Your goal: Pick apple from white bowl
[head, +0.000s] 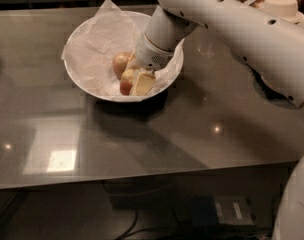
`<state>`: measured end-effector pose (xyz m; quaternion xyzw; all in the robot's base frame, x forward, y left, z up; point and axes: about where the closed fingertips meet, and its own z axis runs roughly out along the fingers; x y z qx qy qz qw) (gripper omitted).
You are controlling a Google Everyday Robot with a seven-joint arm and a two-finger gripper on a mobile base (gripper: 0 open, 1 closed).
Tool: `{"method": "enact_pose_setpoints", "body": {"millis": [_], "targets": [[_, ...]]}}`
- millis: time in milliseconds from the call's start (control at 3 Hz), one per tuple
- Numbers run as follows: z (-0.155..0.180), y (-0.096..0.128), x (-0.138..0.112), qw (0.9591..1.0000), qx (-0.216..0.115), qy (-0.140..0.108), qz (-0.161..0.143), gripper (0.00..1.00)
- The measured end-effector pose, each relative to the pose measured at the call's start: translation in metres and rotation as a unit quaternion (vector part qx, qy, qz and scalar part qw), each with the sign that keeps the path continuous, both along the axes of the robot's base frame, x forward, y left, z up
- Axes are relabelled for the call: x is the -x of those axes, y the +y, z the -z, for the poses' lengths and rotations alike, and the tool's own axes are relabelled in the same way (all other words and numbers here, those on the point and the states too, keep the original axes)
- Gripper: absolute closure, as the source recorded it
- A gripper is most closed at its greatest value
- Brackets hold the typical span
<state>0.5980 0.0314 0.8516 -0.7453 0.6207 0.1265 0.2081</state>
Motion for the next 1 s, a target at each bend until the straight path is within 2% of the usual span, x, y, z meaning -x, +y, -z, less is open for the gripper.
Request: {"method": "enact_pose_setpoints", "body": {"millis": [333, 667, 1000], "targets": [[0.0020, -0.0003, -0.0016, 1.0000, 0.007, 0.003, 0.001, 0.42], [0.0038, -0.0018, -0.0032, 0.9999, 0.012, 0.004, 0.003, 0.51], [0.0011, -0.0019, -0.0033, 0.9999, 0.011, 0.004, 0.003, 0.74]]}}
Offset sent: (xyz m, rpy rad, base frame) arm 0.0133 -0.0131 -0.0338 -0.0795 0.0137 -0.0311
